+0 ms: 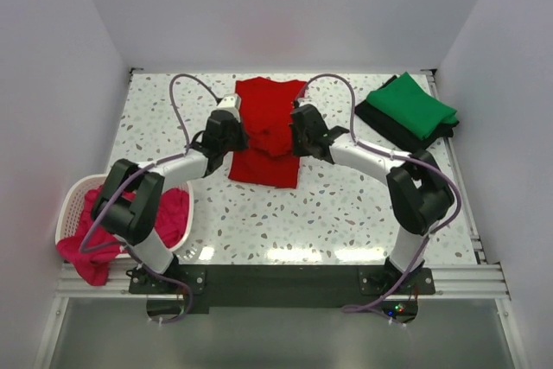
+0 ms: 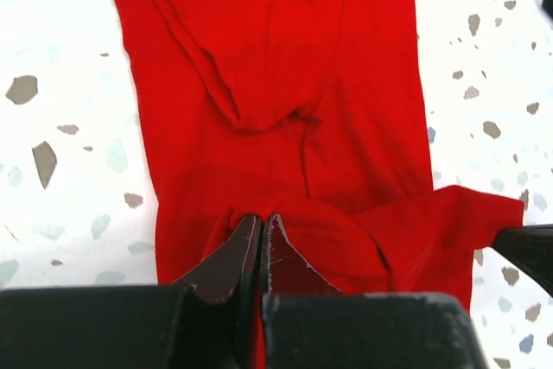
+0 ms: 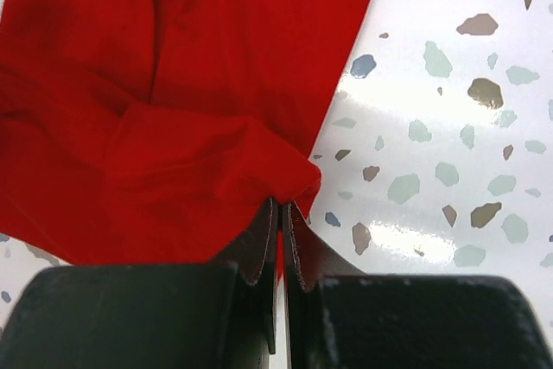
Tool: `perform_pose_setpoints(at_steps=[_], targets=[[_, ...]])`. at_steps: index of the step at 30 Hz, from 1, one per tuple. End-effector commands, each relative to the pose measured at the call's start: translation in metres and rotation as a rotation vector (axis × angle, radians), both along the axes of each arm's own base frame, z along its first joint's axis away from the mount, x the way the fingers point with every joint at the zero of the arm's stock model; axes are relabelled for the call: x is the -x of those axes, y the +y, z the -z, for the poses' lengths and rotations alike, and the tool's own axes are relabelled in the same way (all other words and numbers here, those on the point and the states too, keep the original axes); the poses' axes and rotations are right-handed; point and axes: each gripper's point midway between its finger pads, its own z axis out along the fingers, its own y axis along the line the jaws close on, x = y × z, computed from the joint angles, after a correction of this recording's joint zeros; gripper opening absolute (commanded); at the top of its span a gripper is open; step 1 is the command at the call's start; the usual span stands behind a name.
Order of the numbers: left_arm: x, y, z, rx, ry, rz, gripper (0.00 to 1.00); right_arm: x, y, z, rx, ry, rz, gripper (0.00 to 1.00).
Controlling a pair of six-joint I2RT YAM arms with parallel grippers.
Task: Fold and stack the t-shirts
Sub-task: Fold the tshirt
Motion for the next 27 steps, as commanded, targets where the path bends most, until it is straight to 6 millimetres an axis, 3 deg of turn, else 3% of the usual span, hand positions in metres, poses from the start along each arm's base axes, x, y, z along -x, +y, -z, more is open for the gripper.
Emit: perform_pose_setpoints(at_steps=[1,9,27], targets=[[-0.029,-0.001,-0.023,0.042,-0.087,-0.004,0.0,-0.024,0.001,-0.019,-0.015,-0.056,0.007,0.0],[-0.045,0.005,-0.003,0.044,-0.051,-0.016,0.0,-0.045,-0.005,-0.012,0.003,-0.05,0.023,0.0],[-0.068,0.03,0.003,0.058,-0.057,-0.095,0.0,-0.075,0.003,-0.008,0.032,-0.048,0.016,0.0]])
